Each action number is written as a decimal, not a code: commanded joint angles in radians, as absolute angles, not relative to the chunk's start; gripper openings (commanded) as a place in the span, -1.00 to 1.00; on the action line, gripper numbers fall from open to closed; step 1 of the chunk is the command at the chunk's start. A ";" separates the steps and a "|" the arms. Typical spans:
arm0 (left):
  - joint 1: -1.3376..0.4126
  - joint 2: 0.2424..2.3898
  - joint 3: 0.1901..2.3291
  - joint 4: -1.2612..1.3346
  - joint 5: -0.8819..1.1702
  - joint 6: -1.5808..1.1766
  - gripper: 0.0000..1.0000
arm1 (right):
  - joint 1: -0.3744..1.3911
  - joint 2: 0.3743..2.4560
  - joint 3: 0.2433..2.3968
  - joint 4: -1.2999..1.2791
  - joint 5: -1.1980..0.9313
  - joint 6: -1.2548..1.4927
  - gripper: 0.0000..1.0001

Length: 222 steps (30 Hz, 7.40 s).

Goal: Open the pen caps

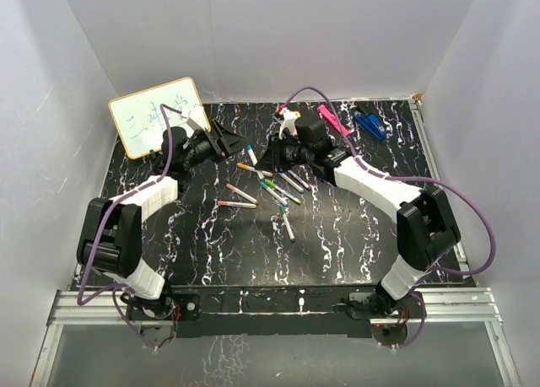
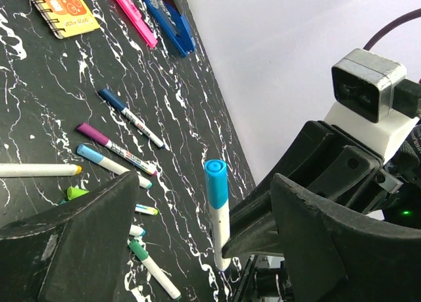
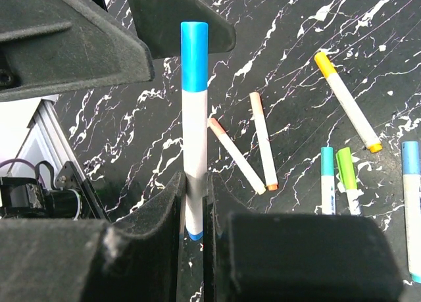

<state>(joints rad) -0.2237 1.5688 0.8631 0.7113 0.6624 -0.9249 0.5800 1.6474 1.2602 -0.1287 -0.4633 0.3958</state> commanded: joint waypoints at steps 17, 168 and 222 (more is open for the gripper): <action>-0.250 1.599 0.906 0.832 0.681 -0.926 -0.22 | 0.572 1.670 1.279 -0.025 -0.527 0.446 -1.00; -0.137 1.644 1.121 -0.229 -0.020 -0.471 -1.00 | 0.383 1.686 1.331 -0.482 -0.042 0.264 -1.00; -0.234 2.049 1.399 -0.212 -0.023 -0.622 -0.19 | 0.216 1.865 1.283 -0.418 0.132 0.258 -1.00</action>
